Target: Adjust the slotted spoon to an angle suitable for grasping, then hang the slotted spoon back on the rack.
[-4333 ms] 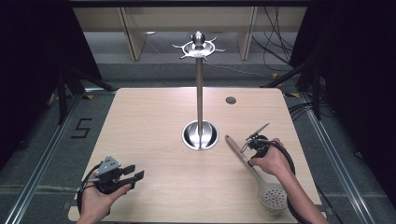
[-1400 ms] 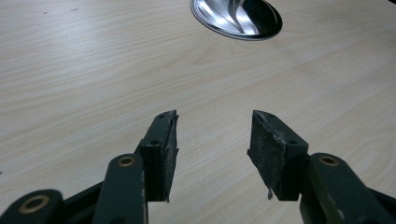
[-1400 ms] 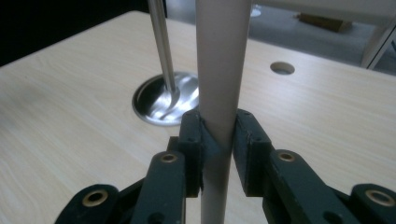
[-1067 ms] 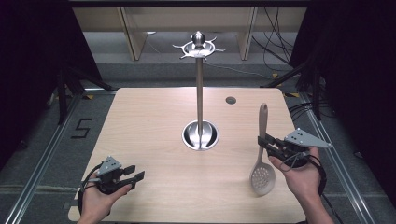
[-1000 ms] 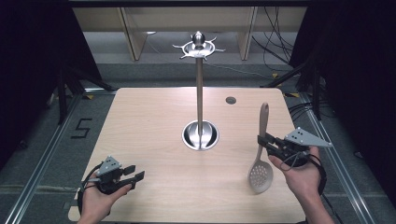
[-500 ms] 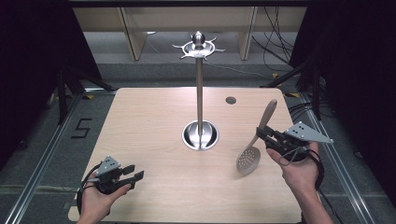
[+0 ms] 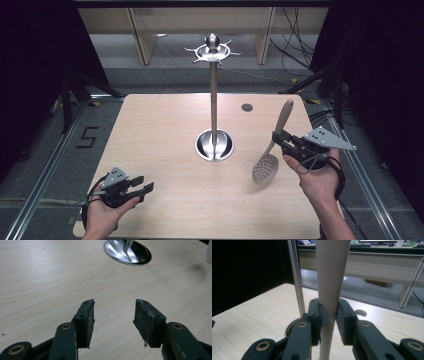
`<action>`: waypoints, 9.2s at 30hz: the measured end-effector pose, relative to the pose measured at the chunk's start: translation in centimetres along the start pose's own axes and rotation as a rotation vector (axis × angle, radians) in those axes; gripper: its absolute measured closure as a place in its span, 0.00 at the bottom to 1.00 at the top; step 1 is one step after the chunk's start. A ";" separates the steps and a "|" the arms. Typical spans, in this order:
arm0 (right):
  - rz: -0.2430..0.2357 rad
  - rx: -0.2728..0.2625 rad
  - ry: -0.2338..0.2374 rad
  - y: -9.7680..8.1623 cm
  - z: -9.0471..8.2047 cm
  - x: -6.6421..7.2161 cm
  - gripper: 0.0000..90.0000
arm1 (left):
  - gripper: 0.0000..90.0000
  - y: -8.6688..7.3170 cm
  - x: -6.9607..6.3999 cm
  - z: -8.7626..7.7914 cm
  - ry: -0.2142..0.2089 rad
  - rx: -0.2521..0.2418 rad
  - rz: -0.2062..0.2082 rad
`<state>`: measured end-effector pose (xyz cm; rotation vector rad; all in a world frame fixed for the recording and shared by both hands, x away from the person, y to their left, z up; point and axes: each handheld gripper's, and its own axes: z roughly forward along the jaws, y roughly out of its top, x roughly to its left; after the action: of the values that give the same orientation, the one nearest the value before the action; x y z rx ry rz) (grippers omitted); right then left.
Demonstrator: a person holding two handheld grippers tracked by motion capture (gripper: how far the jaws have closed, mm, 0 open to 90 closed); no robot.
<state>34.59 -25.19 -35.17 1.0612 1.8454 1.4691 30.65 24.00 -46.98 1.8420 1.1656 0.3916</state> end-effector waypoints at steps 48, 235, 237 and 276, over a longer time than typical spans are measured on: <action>-0.021 -0.040 0.038 2.4 2.4 2.7 0.83 | 0.53 0.1 0.0 -0.1 -0.006 -0.006 0.020; -0.077 0.195 -0.049 -5.3 1.9 3.3 0.56 | 0.82 29.0 -11.7 5.4 -0.431 -0.270 0.223; -0.078 0.186 -0.053 -5.3 2.0 3.3 0.56 | 0.82 29.1 -11.6 5.4 -0.430 -0.269 0.224; -0.103 0.203 -0.045 -5.4 2.1 3.0 0.56 | 0.82 29.6 -10.7 6.0 -0.430 -0.254 0.193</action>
<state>33.32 -22.00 -40.77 1.0659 2.0178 1.2101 45.72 7.24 -24.25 1.7082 0.6199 0.2223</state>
